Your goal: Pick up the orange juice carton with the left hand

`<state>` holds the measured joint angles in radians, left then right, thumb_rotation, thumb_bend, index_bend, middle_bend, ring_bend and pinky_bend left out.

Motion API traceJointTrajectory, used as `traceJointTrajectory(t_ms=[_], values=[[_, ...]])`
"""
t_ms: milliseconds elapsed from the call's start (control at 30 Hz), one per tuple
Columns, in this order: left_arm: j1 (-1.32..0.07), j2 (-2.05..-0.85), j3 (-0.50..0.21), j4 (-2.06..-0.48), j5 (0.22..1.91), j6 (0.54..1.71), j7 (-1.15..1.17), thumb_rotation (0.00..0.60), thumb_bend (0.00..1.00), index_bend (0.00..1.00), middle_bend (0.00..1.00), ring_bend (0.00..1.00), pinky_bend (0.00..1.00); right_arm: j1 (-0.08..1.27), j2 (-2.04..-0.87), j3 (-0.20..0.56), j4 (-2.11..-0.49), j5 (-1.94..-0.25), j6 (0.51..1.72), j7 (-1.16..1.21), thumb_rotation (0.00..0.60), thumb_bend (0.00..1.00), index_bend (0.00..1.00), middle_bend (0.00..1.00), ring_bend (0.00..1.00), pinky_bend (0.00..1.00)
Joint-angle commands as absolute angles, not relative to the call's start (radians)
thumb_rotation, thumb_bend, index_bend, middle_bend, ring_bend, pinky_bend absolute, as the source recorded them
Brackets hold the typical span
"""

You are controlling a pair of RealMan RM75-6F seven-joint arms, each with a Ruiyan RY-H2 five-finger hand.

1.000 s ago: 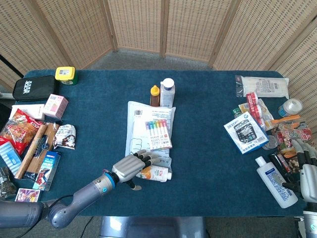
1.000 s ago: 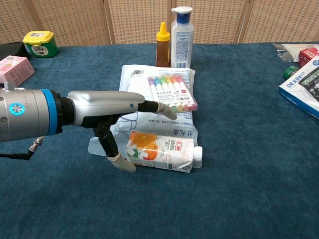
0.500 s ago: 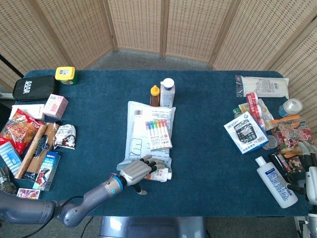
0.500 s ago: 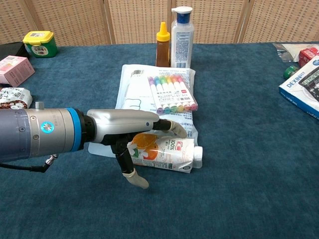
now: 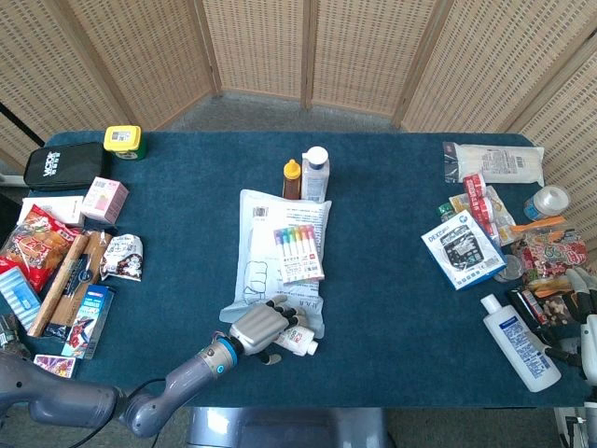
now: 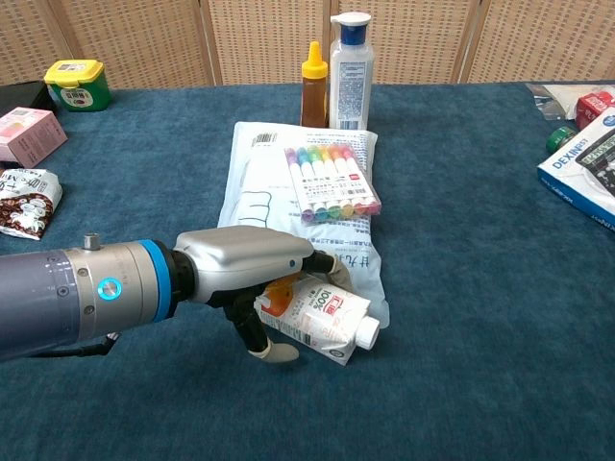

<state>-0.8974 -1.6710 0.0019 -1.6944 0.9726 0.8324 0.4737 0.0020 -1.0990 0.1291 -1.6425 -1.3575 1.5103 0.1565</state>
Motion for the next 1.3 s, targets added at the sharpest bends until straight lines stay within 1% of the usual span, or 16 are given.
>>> traceJointTrajectory(t_ms=[33, 100, 200, 300, 467, 600, 733, 867, 967, 1167, 1300], values=[[-0.882, -1.688, 0.015, -1.691, 0.995, 0.876, 0.497, 0.600, 0.44, 0.43, 0.34, 0.55, 0.54, 0.003, -1.103, 0.133, -1.636, -1.358, 1.510, 0.165, 0.600, 0.00, 0.00, 0.00, 0.00, 0.00], [-0.865, -1.695, 0.013, -1.696, 1.020, 0.914, 0.496, 0.600, 0.49, 0.53, 0.43, 0.64, 0.63, 0.003, -1.106, 0.134, -1.630, -1.358, 1.509, 0.171, 0.600, 0.00, 0.00, 0.00, 0.00, 0.00], [-0.843, -1.695, 0.008, -1.709, 1.056, 0.962, 0.488, 0.600, 0.56, 0.62, 0.53, 0.74, 0.73, 0.003, -1.109, 0.138, -1.625, -1.358, 1.512, 0.181, 0.600, 0.00, 0.00, 0.00, 0.00, 0.00], [-0.829, -1.687, 0.007, -1.731, 1.081, 0.985, 0.486, 0.600, 0.62, 0.68, 0.59, 0.80, 0.79, 0.000, -1.110, 0.143, -1.624, -1.361, 1.522, 0.189, 0.600, 0.00, 0.00, 0.00, 0.00, 0.00], [-0.804, -1.664, 0.007, -1.768, 1.130, 1.020, 0.469, 0.600, 0.67, 0.77, 0.68, 0.90, 0.90, -0.007, -1.113, 0.145, -1.623, -1.368, 1.538, 0.194, 0.600, 0.00, 0.00, 0.00, 0.00, 0.00], [-0.778, -1.601, -0.012, -1.828, 1.176, 1.078, 0.459, 0.600, 0.67, 0.78, 0.69, 0.91, 0.91, -0.008, -1.115, 0.146, -1.627, -1.371, 1.541, 0.193, 0.600, 0.00, 0.00, 0.00, 0.00, 0.00], [-0.746, -1.493, -0.045, -1.920, 1.218, 1.143, 0.423, 0.600, 0.67, 0.77, 0.69, 0.91, 0.91, -0.001, -1.121, 0.145, -1.628, -1.379, 1.532, 0.188, 0.600, 0.00, 0.00, 0.00, 0.00, 0.00], [-0.718, -1.376, -0.095, -1.981, 1.252, 1.193, 0.361, 0.600, 0.66, 0.76, 0.68, 0.90, 0.91, 0.008, -1.129, 0.142, -1.632, -1.386, 1.523, 0.175, 0.600, 0.00, 0.00, 0.00, 0.00, 0.00], [-0.707, -1.320, -0.137, -1.996, 1.266, 1.215, 0.308, 0.600, 0.66, 0.76, 0.68, 0.89, 0.90, 0.013, -1.132, 0.141, -1.641, -1.390, 1.517, 0.163, 0.600, 0.00, 0.00, 0.00, 0.00, 0.00], [-0.713, -1.270, -0.213, -1.986, 1.287, 1.224, 0.233, 0.600, 0.65, 0.75, 0.67, 0.89, 0.90, 0.018, -1.133, 0.144, -1.662, -1.391, 1.519, 0.138, 0.600, 0.00, 0.00, 0.00, 0.00, 0.00], [-0.719, -1.282, -0.251, -1.967, 1.308, 1.243, 0.199, 0.600, 0.65, 0.74, 0.67, 0.89, 0.89, 0.016, -1.134, 0.143, -1.666, -1.383, 1.516, 0.131, 0.600, 0.00, 0.00, 0.00, 0.00, 0.00]])
